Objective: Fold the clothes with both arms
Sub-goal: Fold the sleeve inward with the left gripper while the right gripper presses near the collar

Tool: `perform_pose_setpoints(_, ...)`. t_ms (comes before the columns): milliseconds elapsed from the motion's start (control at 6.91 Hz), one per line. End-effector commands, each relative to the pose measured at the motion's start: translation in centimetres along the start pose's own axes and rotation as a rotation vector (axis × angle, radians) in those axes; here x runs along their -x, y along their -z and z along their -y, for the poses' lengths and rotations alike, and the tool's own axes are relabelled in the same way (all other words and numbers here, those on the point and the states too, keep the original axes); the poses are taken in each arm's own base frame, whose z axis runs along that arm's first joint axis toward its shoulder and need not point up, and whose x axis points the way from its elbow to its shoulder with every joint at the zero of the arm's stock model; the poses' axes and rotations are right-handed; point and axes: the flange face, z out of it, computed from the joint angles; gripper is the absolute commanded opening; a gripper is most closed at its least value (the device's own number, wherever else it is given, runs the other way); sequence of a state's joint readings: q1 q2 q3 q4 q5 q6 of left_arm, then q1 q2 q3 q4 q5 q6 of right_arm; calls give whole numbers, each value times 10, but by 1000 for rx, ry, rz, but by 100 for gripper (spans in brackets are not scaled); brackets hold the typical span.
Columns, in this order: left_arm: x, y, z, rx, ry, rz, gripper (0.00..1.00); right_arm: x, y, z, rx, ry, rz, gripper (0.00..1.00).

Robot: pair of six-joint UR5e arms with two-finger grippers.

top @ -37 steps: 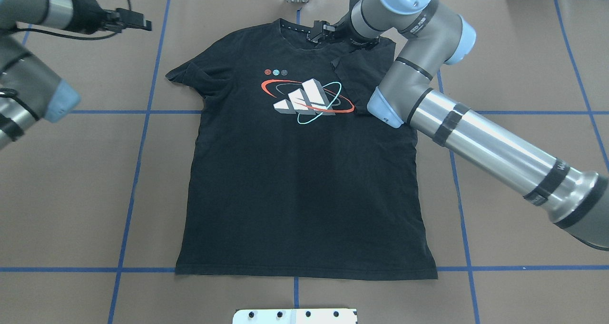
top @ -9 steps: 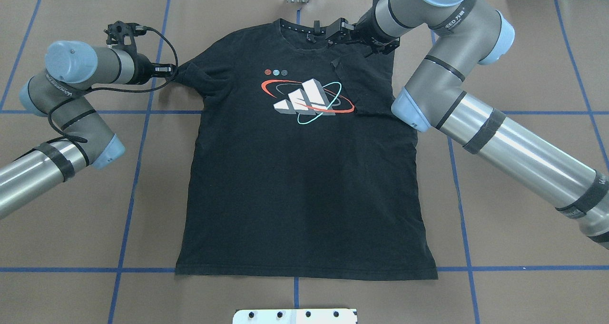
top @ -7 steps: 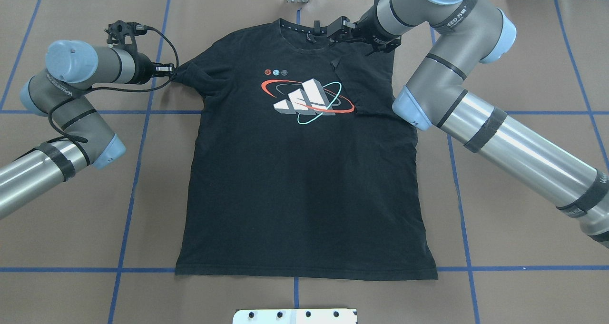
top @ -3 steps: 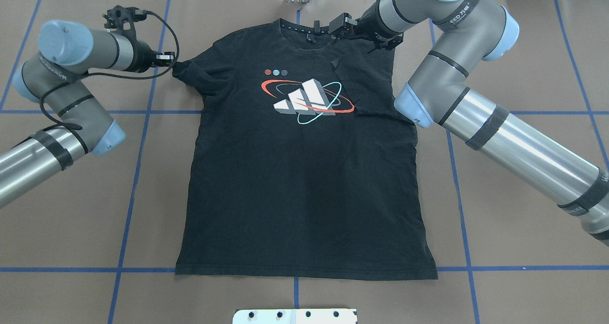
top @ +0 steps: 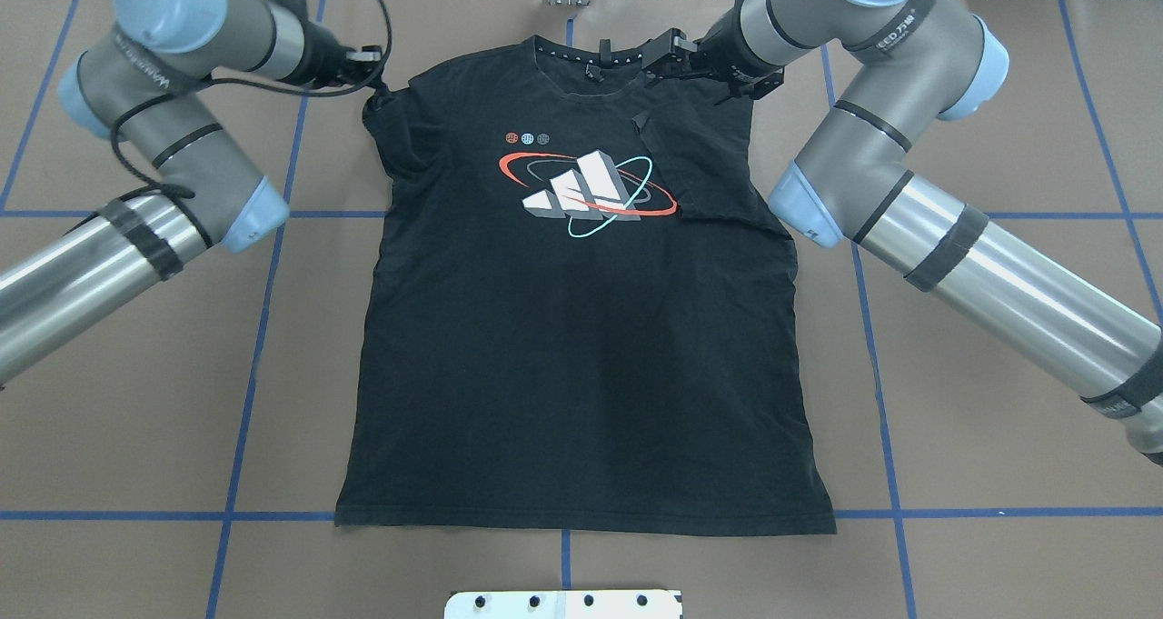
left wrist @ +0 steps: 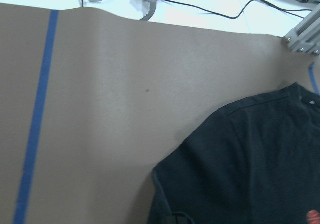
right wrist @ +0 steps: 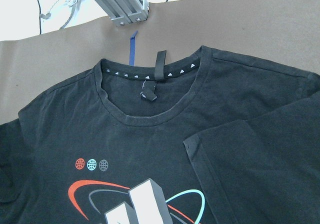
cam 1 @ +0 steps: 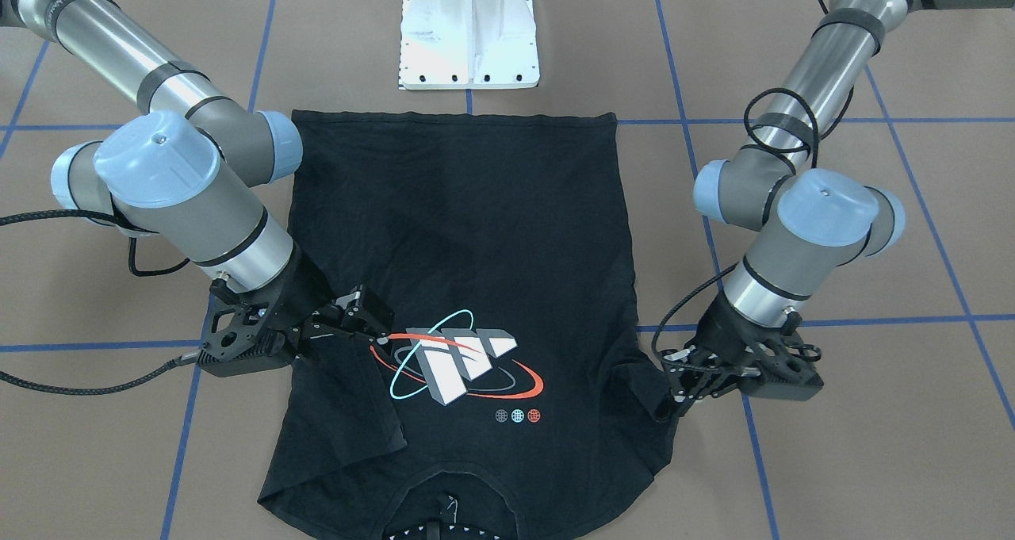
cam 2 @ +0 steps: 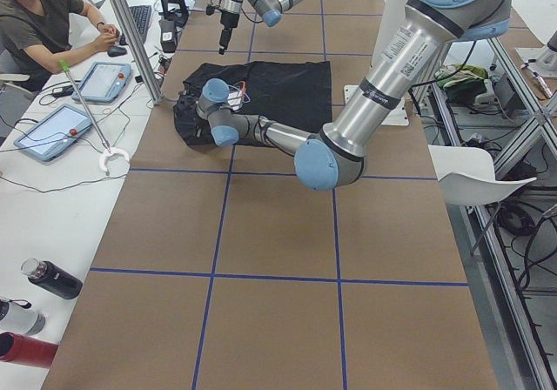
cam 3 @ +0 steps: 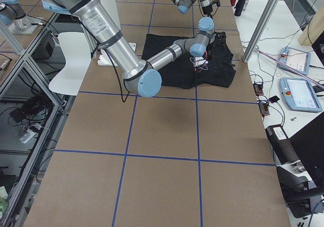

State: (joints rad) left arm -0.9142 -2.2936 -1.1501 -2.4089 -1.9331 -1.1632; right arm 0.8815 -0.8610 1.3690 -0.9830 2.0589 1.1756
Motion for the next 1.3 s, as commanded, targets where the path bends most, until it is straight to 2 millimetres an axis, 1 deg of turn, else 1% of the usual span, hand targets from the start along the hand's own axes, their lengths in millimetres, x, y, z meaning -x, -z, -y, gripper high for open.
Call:
perform_pose_setpoints(0,-83,-8,-2,26,121,-34,0,-15,10,-5,-7,4,0,100)
perform_pose_setpoints(145,-132,-33,-25,41,161,-39,0,-17,13,-1,-11,2,0,100)
perform_pose_setpoints(289,-150,-48,-40,-15,160,-25,0,-25,16,3,-2,-6,-1,100)
perform_pose_setpoints(434,-153,-56,-42,-19,157,-30,0,-27,16,2,2,-6,-2,100)
perform_pose_setpoints(723,-142,-70,-38,-63,152,-53,0,-25,17,1,6,-6,4,100)
perform_pose_setpoints(868,-143,-69,-36,-66,152,-55,0,-27,16,1,5,-7,1,100)
perform_pose_setpoints(1157,-152,-60,-35,-85,136,-131,0,-27,16,1,7,-8,1,100)
